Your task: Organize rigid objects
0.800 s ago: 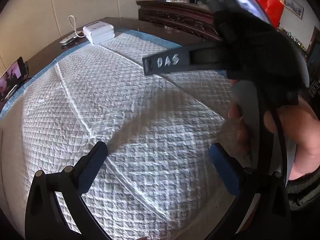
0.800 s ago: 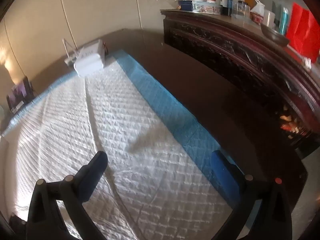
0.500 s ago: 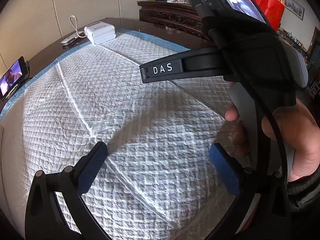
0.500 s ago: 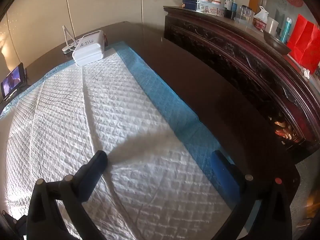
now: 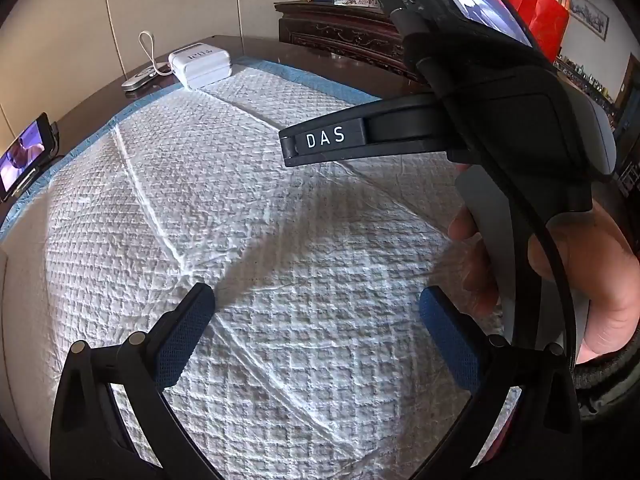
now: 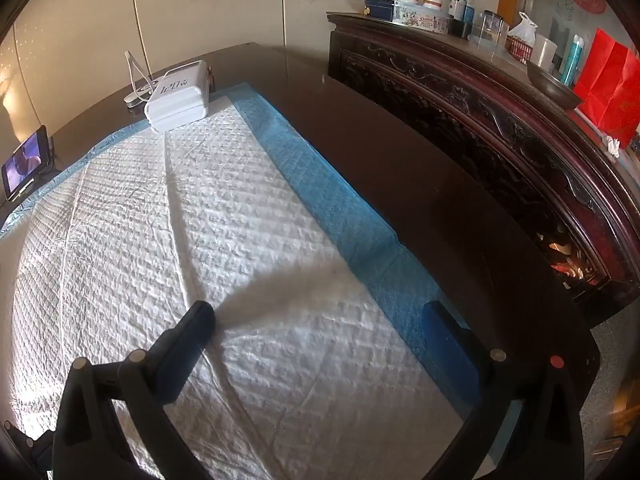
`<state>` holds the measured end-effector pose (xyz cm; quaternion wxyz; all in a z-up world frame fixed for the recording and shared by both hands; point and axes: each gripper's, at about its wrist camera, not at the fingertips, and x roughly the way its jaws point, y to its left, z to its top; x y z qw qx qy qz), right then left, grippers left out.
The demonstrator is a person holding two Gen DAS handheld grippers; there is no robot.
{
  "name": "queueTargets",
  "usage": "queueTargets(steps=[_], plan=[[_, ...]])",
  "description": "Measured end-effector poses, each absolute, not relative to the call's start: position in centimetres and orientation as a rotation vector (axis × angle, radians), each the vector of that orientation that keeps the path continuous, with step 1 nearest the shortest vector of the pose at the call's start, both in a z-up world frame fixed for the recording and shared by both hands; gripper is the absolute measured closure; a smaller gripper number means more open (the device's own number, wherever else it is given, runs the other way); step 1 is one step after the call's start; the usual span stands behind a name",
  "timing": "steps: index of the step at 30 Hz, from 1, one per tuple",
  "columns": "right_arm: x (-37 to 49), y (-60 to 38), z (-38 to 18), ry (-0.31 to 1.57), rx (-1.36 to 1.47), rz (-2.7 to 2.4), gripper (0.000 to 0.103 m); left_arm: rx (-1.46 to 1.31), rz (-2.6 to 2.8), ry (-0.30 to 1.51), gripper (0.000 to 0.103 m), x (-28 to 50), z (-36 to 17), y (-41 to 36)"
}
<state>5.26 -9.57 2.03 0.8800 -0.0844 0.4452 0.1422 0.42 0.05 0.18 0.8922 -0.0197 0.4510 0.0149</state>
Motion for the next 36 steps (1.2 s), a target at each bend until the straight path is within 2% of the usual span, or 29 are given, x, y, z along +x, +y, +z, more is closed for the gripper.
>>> queueTargets(steps=[36], plan=[[5.28, -9.28, 1.79, 0.928, -0.177, 0.296, 0.0, -0.04, 0.031, 0.936, 0.0, 0.42, 0.18, 0.04]])
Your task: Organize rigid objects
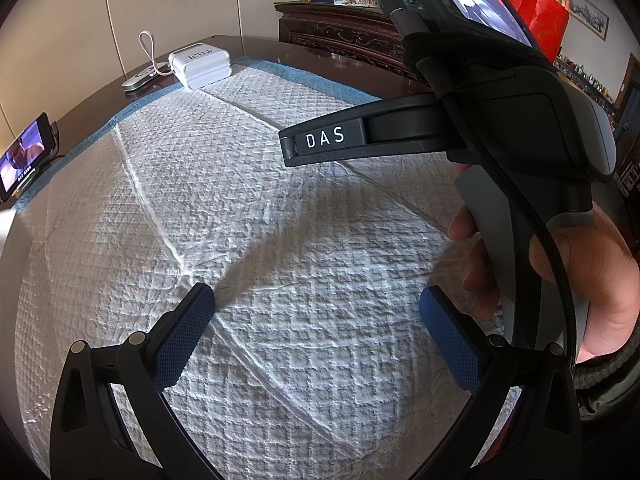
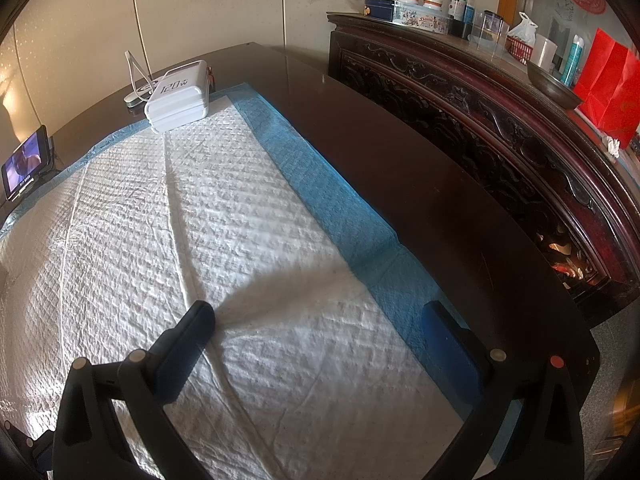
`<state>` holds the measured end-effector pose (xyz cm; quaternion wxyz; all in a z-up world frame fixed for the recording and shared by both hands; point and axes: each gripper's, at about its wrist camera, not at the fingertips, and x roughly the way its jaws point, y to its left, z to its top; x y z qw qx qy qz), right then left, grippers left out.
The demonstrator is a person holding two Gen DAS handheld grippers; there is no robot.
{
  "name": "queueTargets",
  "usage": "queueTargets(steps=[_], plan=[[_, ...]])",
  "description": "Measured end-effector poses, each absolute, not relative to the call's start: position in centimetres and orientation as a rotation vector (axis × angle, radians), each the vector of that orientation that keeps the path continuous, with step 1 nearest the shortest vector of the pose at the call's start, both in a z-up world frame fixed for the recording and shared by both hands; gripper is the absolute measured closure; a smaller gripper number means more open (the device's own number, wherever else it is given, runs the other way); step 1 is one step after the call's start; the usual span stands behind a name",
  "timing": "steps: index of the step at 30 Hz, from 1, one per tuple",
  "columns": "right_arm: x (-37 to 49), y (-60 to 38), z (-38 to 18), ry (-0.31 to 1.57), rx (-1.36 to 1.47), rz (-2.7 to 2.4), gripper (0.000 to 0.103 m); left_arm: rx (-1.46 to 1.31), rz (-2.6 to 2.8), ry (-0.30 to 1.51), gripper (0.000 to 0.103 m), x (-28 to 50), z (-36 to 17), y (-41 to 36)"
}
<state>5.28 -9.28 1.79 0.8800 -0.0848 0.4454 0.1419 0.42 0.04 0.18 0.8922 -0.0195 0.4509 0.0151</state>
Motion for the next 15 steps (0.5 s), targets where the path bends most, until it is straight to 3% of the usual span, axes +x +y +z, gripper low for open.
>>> queueTargets(steps=[15], plan=[[5.3, -9.16, 1.7, 0.928, -0.177, 0.295, 0.0, -0.041, 0.031, 0.936, 0.0, 0.42, 0.18, 0.05]])
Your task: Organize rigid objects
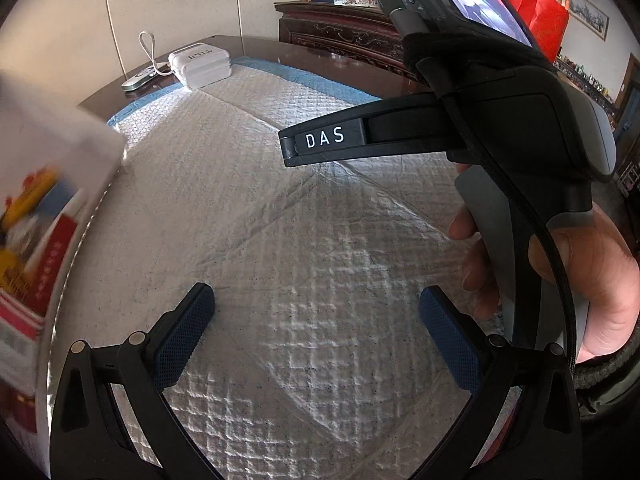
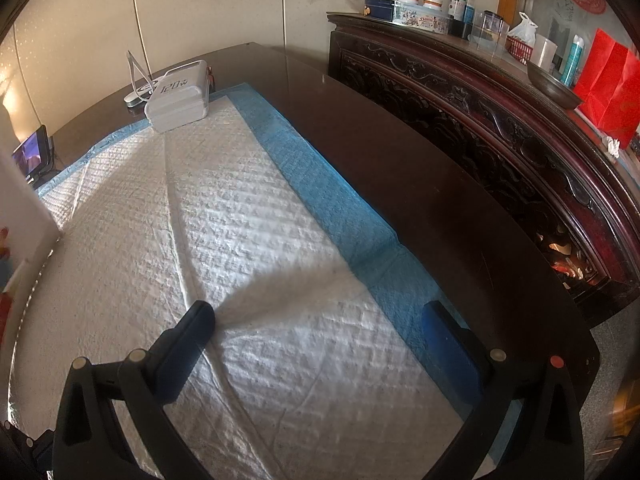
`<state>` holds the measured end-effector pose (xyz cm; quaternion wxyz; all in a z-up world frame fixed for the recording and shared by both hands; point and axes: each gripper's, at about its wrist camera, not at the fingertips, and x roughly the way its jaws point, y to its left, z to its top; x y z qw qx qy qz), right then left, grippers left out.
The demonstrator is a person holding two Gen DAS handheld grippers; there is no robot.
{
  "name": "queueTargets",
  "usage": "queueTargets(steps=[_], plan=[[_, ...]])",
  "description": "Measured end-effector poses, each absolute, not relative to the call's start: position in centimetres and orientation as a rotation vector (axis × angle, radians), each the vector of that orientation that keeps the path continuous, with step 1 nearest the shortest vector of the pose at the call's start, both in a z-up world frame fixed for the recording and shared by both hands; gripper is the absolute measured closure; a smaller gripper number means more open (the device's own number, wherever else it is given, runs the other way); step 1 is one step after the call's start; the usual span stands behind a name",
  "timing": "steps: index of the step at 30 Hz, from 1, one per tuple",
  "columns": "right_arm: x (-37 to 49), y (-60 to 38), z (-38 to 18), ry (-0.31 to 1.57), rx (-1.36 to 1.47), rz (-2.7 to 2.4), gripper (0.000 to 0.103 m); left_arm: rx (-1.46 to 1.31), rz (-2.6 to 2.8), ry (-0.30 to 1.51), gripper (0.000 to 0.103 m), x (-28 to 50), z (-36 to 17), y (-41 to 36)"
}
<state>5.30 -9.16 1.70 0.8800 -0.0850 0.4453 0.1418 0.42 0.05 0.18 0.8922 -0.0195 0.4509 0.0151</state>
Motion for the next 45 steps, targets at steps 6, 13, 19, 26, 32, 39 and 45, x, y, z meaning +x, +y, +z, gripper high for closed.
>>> queueTargets(steps=[6, 13, 19, 26, 32, 39, 45], plan=[[5.35, -9.23, 1.8, 0.928, -0.176, 0.296, 0.0, -0.041, 0.031, 0.936, 0.0, 0.5, 0.2, 0.06], [5.43, -8.62, 1.4, 0.928, -0.179, 0.298, 0.0, -0.04, 0.032, 0.935, 0.0, -0.24, -0.1, 0.01], [5.37, -8.47, 1.41, 0.929, -0.18, 0.297, 0.0, -0.04, 0.031, 0.936, 0.0, -0.34, -0.02, -0.24], [5.37, -8.48, 1.38, 0.929, -0.181, 0.297, 0.0, -0.04, 0.031, 0.936, 0.0, -0.34, 0.01, -0.17], [5.37, -8.53, 1.4, 0.929, -0.179, 0.298, 0.0, -0.04, 0.031, 0.935, 0.0, -0.4, 0.17, -0.1], [5.37, -8.47, 1.39, 0.929, -0.179, 0.298, 0.0, -0.04, 0.031, 0.935, 0.0, -0.41, 0.17, -0.1], [5.38, -8.42, 1.35, 0.929, -0.18, 0.298, 0.0, -0.04, 0.031, 0.935, 0.0, -0.4, 0.17, -0.1]])
